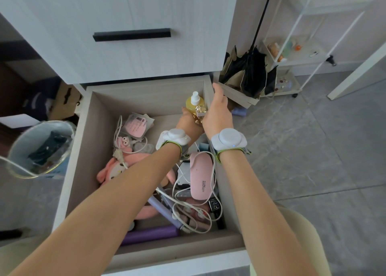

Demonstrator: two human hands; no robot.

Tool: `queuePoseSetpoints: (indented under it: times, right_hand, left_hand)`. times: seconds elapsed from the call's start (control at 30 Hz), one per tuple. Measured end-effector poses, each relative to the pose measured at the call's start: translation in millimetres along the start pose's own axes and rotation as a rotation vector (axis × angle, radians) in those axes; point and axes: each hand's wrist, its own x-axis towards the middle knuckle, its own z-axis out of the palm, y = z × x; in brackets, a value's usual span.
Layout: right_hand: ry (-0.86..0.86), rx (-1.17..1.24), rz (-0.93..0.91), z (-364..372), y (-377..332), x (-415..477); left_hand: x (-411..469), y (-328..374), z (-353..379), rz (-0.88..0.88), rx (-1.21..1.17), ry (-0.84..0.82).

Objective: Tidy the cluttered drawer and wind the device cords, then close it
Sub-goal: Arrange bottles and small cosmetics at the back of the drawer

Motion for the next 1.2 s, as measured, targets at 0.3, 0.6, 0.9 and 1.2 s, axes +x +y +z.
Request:
queuePoseSetpoints:
  times: [0.3, 0.6, 0.9, 1.2]
  right_hand:
    - [-0.002, -0.015, -0.006, 0, 0, 1]
    - [-0.018, -0.098, -0.075, -1, 6, 4]
    - [-0.012, -0.297, -0.150, 2, 9, 4]
    - [-0.353, -0.361, -0.201, 15, -16, -32]
  left_hand:
    - [-2, -2, -6, 0.010, 0.061, -0.021]
    - [4, -15, -13, 0.091, 0.287, -0.168]
    - [-38, -67, -31, 0.342, 0.666, -0.226]
    - [-86, -84, -51, 0.476, 0.447, -0.403]
